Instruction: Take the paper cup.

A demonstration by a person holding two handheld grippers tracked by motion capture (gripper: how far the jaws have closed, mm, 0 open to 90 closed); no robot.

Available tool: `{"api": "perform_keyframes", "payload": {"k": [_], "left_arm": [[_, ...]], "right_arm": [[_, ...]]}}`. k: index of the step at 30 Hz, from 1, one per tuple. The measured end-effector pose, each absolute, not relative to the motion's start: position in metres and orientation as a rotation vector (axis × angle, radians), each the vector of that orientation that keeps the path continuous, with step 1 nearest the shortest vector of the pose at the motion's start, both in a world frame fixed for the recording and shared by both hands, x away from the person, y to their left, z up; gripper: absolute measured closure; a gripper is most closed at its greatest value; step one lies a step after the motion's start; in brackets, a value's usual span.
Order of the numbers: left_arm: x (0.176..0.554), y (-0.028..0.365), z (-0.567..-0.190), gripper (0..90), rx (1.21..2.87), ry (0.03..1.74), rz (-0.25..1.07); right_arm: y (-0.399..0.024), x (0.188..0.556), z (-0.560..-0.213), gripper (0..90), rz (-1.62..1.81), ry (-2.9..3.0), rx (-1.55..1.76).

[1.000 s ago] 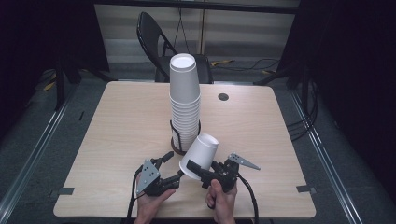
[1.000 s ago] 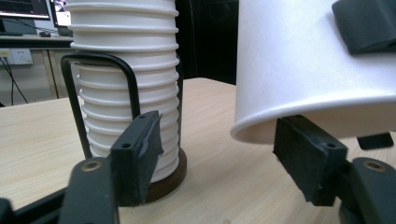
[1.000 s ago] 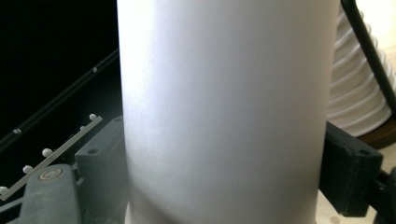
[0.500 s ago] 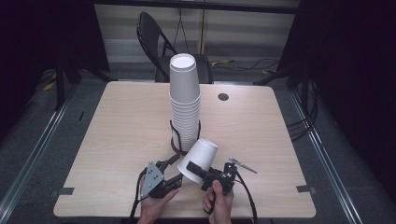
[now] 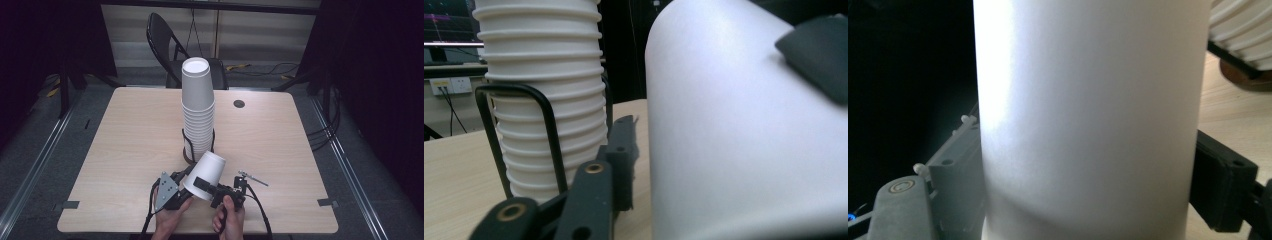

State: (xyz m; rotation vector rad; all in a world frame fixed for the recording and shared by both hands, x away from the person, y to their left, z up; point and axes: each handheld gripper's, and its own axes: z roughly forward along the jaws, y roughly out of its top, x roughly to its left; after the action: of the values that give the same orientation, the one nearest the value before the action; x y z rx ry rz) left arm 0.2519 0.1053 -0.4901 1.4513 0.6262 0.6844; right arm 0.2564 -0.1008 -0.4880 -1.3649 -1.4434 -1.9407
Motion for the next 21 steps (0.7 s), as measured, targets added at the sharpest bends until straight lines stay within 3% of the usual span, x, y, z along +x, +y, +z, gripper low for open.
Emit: {"api": "perform_keyframes", "payload": {"k": [3,10,21], "left_arm": [[0.2521,0.1047,-0.4888,76.8,1.438,0.627,0.671],[0.2527,0.1079,-0.4913,83.4,1.422,0.649,0.639],[0.2532,0.1131,-0.4906,85.9,1.440,0.663,0.598]], "right_arm": [[-0.0979,0.2562,-0.4877,15.4,-1.931,-1.461,-1.362],[-0.0976,0.2572,-0.4848,11.4,-1.940,-1.500,-1.373],[-0.0998,0.2611,-0.4833,9.6,-1.967,-1.513,-1.376]]}}
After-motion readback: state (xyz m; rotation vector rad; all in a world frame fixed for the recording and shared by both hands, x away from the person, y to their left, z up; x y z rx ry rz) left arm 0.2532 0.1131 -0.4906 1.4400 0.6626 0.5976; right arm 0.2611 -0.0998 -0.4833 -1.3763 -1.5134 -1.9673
